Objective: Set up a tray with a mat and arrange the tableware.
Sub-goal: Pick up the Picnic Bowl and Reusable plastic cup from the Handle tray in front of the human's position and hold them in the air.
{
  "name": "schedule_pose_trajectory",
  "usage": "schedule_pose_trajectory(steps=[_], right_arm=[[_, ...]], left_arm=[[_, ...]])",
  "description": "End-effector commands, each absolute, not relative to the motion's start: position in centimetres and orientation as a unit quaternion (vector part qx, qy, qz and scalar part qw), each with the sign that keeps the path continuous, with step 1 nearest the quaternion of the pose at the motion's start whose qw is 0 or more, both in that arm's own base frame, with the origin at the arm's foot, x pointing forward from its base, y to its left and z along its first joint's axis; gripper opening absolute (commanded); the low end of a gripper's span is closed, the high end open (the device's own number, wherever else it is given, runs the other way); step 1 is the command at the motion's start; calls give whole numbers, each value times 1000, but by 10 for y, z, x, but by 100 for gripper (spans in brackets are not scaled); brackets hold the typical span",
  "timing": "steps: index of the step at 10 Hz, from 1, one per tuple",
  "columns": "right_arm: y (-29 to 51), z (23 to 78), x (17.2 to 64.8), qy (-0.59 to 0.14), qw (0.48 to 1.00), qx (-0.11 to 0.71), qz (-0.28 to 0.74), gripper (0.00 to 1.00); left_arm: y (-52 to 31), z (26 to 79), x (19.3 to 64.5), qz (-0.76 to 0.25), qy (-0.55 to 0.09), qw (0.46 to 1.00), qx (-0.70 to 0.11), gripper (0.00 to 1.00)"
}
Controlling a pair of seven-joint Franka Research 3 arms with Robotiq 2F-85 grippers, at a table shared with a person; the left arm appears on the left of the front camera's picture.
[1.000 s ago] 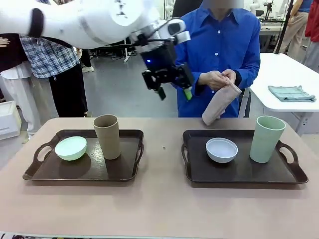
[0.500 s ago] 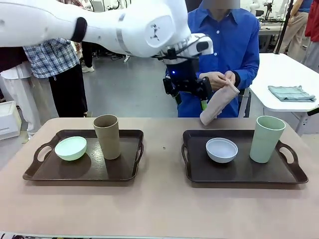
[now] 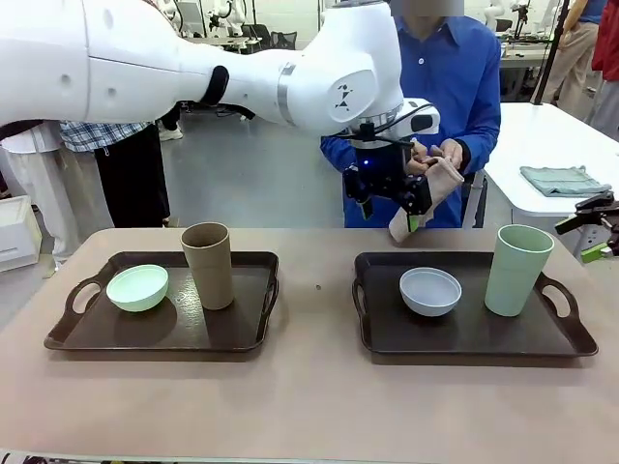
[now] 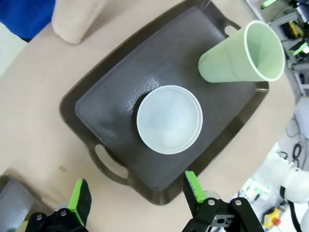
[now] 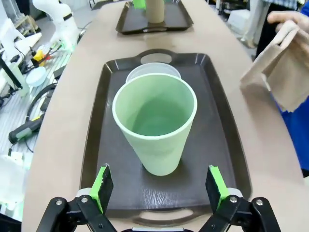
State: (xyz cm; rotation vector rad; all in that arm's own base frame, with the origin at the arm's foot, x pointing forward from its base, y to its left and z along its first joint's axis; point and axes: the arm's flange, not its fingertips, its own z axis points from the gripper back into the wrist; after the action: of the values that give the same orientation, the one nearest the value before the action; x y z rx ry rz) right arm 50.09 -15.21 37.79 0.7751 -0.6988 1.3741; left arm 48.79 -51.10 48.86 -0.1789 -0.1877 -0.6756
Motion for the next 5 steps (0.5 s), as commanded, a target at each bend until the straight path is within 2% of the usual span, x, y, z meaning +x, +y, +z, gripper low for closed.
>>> schedule_pose_trajectory(steps=[1, 5], right_arm=[[-143, 373, 514, -266, 665, 348, 605, 100], [-110, 355, 522, -228, 653, 354, 630, 100]], left_arm=[[-525, 494, 497, -311, -68, 944, -88, 100], [-544, 467, 505, -257, -34, 963, -80, 100]])
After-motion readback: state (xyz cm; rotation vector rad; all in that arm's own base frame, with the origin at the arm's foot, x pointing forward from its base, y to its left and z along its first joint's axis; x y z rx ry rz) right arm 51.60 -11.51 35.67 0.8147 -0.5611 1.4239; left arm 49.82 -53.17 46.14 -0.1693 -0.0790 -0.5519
